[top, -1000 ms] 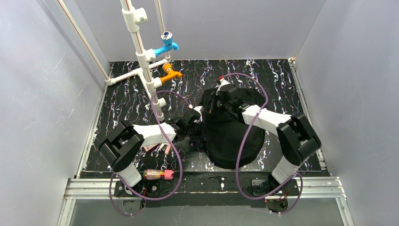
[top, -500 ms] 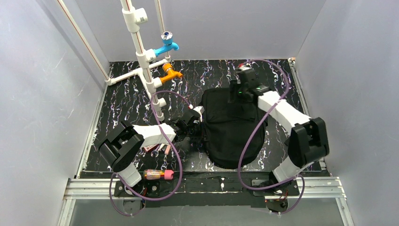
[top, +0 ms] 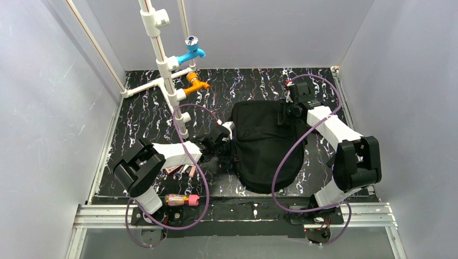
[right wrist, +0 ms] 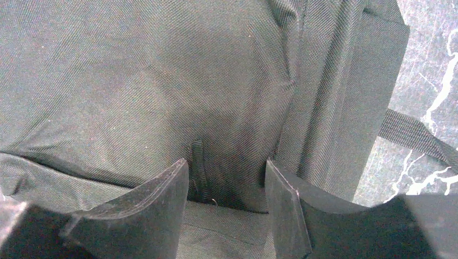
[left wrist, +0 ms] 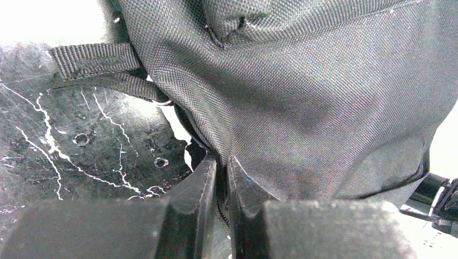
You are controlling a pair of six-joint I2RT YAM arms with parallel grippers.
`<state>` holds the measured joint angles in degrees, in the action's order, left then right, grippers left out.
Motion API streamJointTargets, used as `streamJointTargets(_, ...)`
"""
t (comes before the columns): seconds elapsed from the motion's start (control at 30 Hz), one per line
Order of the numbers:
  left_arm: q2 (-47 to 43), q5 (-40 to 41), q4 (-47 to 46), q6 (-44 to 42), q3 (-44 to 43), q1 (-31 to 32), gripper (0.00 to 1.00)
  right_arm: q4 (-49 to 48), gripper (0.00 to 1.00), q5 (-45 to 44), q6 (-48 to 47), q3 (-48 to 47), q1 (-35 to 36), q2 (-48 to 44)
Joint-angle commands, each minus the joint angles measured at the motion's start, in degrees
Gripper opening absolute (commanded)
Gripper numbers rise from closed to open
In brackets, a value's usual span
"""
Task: Pack the student bag
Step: Unzip the student bag at the center of the board.
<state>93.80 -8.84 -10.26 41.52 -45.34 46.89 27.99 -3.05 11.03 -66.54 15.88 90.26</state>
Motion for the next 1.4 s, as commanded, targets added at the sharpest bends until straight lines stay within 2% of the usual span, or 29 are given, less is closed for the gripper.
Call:
streamJointTargets(0.0, -1.57, -1.47, -1.57, -0.76, -0.57, 0.44, 0.04, -0.93, 0.61, -1.13, -2.18, -2.11, 2.18, 0.11)
streamJointTargets(0.03, -1.52, -1.57, -1.60, -0.74, -0.62, 0.40, 0.04, -1.03, 0.60, -1.82, -2.19, -2.00, 2.84, 0.25)
streamJointTargets(0.07, -1.43, -1.61, -1.60, -0.78, -0.70, 0.39, 0.04, -0.29, 0.55, -4.84, -2.15, -2.42, 3.99, 0.64)
streamJointTargets(0.1, -1.35, -1.62, -1.60, -0.82, -0.71, 0.40, 0.04, 1.32, 0.55, -9.07, -2.39, -3.16, 5.64, 0.96)
streamJointTargets(0.23, -1.34, -1.75, -1.60, -0.74, -0.67, 0.42, 0.04, 4.41, 0.66, -17.16, -1.05, -6.12, 7.66, -1.08)
streamJointTargets(0.33, -1.38, -1.71, -1.60, -0.62, -0.63, 0.50, 0.04, 3.50, 0.72, -16.95, -1.40, -7.40, 7.94, -4.06)
streamJointTargets(0.47, -1.13, -1.68, -1.60, -0.47, -0.84, 0.64, 0.04, 3.48, 0.71, -12.90, -1.49, -7.66, 7.94, -2.65)
streamJointTargets(0.67, -1.26, -1.38, -1.69, -0.14, -0.90, 0.86, 0.04, -0.30, 0.54, -5.81, 1.32, -4.21, 6.00, -0.61)
streamJointTargets(1.13, -1.25, -1.27, -2.12, 0.29, -0.71, 0.95, 0.04, -2.22, 0.43, -3.71, 1.49, 1.73, 4.61, 2.22)
streamJointTargets(1.23, -1.34, -1.10, -2.17, 0.21, -0.62, 0.94, 0.04, -2.78, 0.23, -4.74, 1.94, 3.69, 4.69, 1.54)
streamJointTargets(1.37, -0.95, -1.44, -2.21, 0.37, -0.71, 1.00, 0.04, -4.86, 0.11, -4.89, 3.28, 5.49, 4.69, 1.26)
